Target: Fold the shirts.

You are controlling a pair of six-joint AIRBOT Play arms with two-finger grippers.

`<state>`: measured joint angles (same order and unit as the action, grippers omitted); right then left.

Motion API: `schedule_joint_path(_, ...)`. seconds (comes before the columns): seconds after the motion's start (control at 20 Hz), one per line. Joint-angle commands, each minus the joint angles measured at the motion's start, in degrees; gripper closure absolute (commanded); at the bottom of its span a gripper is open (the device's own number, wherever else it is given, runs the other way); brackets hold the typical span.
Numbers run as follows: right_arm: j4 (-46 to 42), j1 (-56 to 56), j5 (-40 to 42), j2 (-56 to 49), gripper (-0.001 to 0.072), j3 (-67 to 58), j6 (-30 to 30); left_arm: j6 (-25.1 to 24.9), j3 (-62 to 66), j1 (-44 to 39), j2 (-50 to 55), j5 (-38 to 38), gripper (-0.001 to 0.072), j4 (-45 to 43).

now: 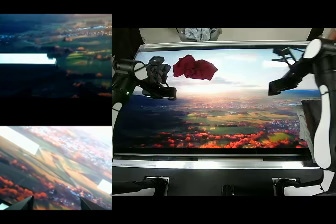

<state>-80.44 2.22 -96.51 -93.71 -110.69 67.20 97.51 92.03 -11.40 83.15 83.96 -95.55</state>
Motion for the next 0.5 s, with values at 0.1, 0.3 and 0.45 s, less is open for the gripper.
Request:
schedule_joint_path(0.1, -1.4, 2.69, -1.25, -1.36, 0.0011, -0.11, 0.09, 0.48, -2.86, -0.11, -1.09, -2.16, -0.0003, -0.92)
schedule_joint_path(0.3, -1.38, 2.69, -1.03, -1.36, 0.0011, -0.11, 0.09, 0.5, -2.86, -0.11, -1.07, -2.19, -0.0003, -0.87)
schedule_joint_path(0.45, -1.38, 2.69, -1.03, -1.36, 0.0011, -0.11, 0.09, 0.5, -2.86, -0.11, -1.07, -2.19, -0.0003, -0.87)
